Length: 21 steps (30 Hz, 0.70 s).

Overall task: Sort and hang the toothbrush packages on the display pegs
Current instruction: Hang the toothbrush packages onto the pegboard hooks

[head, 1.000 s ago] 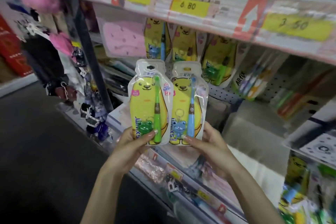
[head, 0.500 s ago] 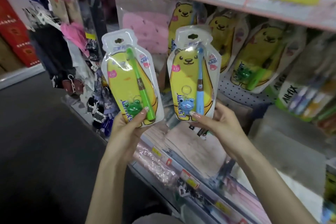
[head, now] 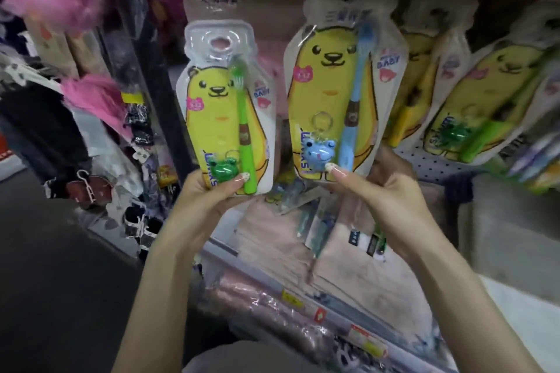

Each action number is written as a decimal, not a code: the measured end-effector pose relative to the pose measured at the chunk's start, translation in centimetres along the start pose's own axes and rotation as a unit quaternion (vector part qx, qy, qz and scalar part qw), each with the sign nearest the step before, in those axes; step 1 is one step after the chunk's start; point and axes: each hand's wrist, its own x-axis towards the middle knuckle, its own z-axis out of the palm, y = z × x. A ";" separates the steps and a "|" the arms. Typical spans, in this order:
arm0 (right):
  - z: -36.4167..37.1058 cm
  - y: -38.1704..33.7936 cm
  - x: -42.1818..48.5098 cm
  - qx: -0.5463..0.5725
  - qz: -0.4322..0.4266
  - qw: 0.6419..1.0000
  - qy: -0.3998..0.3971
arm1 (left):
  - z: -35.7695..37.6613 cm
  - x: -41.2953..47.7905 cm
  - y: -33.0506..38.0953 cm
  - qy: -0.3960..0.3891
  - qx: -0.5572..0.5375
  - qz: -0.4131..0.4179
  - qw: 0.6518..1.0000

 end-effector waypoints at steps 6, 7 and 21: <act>2.5 1.7 0.7 0.013 -0.008 0.999 0.034 | -3.4 1.8 1.3 -0.030 0.016 -0.031 0.999; 2.9 2.0 0.8 0.016 -0.010 0.999 0.038 | -3.8 2.0 1.2 -0.038 0.010 -0.033 0.999; 4.3 2.7 2.5 0.001 -0.022 0.994 0.111 | -5.4 3.7 0.1 -0.082 0.005 -0.081 0.993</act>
